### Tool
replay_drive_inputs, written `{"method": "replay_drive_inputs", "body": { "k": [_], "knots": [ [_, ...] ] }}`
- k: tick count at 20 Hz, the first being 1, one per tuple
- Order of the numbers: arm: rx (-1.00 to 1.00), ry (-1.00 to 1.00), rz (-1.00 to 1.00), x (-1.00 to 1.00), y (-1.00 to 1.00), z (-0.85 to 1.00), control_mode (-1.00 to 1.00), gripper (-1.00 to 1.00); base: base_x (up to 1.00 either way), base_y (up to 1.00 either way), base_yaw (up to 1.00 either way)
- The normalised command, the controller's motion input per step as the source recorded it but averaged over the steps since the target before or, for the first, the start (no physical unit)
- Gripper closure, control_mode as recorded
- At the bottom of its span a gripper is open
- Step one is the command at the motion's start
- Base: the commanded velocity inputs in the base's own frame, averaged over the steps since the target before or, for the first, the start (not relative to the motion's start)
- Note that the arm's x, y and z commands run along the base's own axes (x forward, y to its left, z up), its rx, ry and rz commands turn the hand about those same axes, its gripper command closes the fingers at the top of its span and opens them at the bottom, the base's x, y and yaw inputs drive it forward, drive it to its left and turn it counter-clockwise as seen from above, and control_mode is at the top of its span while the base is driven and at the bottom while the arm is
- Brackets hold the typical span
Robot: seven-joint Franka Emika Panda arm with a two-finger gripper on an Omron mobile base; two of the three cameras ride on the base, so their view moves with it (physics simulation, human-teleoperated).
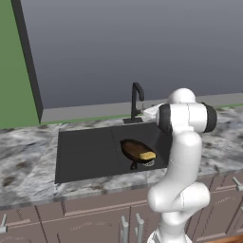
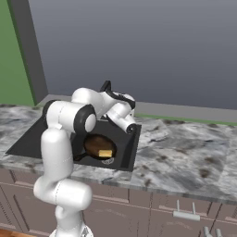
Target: Pick the pan and sponge and place them into the sink. Then turn on the water.
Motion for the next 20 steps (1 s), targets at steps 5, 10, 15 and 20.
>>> {"method": "replay_drive_inputs", "body": {
  "k": [5, 10, 15, 20],
  "knots": [
    [0.00, 0.00, -0.06, 0.22, -0.01, -0.10, -1.00, -1.00, 0.00, 0.00, 0.00],
    [0.00, 0.00, -0.05, 0.24, -0.06, -0.07, -1.00, -1.00, 0.00, 0.00, 0.00],
    [0.00, 0.01, -0.04, 0.24, -0.10, -0.06, -1.00, -1.00, 0.00, 0.00, 0.00],
    [0.00, 0.01, -0.03, 0.25, -0.07, -0.06, -1.00, -1.00, 0.00, 0.00, 0.00]
  ]
}}
